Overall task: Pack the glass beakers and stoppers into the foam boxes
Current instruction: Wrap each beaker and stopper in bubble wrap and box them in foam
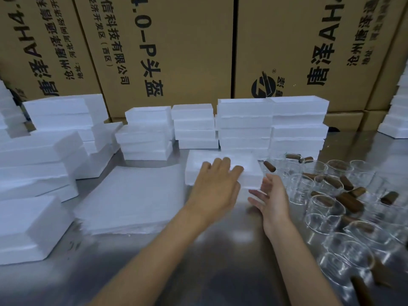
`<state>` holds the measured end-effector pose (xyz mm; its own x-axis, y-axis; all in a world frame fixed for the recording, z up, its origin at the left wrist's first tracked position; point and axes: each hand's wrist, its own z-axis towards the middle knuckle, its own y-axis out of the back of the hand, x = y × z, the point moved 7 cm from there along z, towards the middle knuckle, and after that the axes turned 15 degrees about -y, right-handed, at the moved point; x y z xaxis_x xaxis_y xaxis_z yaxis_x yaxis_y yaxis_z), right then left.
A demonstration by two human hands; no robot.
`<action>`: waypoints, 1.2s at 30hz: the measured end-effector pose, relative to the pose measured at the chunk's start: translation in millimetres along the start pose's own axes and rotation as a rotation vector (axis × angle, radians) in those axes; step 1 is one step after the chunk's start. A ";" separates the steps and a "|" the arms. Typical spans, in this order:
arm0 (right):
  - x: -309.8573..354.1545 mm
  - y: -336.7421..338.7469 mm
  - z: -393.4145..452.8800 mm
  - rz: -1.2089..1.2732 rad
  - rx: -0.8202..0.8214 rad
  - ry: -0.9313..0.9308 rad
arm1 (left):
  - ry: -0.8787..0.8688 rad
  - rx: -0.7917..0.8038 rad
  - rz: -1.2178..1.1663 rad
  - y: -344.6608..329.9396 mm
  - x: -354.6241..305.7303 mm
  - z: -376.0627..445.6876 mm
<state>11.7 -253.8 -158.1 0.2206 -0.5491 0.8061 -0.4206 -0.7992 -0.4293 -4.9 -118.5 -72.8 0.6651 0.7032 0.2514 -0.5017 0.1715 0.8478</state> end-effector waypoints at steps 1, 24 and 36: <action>2.4 4.8 0.3 -0.013 -0.036 0.022 | 0.015 0.021 -0.039 -7.4 -9.2 -4.8; 27.0 4.8 77.2 -0.235 -0.142 0.031 | 0.905 0.033 -0.571 -18.5 136.2 -124.7; 46.2 -3.3 106.9 -0.516 -0.406 -0.040 | 0.873 0.019 -0.562 -13.6 141.2 -128.3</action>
<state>117.3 -302.7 -162.9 0.5123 -0.1351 0.8481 -0.5490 -0.8109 0.2024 24.8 66.9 -108.8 0.1648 0.7818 -0.6013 -0.2294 0.6233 0.7476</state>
